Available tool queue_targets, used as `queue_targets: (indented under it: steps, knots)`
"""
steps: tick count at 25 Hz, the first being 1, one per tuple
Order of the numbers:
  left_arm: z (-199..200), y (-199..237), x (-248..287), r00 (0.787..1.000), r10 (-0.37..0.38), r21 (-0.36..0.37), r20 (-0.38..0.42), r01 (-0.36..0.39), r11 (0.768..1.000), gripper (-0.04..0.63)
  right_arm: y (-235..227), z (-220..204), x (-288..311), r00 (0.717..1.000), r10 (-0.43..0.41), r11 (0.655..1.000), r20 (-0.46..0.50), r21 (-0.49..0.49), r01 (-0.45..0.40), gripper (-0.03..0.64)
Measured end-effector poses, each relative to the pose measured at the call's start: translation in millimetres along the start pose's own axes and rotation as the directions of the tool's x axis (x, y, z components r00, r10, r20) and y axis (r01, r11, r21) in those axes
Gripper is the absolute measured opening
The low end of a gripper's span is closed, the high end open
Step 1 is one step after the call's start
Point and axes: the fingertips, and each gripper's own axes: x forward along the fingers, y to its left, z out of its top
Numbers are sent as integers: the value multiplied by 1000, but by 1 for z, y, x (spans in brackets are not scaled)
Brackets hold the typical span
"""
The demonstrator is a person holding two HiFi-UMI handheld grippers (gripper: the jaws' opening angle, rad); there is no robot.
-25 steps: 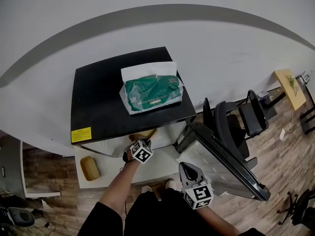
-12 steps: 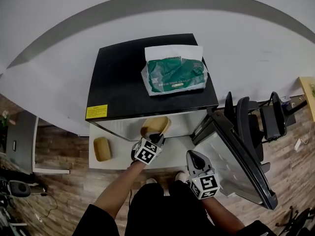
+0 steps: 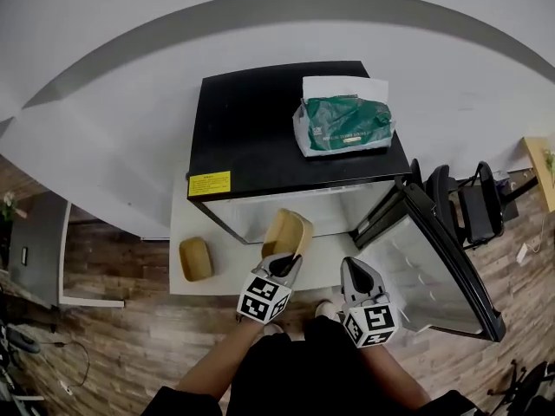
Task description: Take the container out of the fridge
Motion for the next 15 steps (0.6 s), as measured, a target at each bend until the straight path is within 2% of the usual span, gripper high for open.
queue_targets:
  steps: [3,6,10,15]
  knots:
    - [20,-5,-46,995,13,-19,98,-11,1000,26,23,9,-4,1000,-9,1000,19,-16,10,0]
    - [34,-3,-91,981,41,-56,191,-31,998,26,43,15,-6,1000,-2,999,26,-54,4,0]
    - [40,10,-146,954,110,-86,279,-89,992,26,63,28,-11,999,-20,996,41,-81,23,0]
    - [27,37,-200,912,228,-117,341,-199,973,26,86,34,-17,999,-31,992,36,-118,35,0]
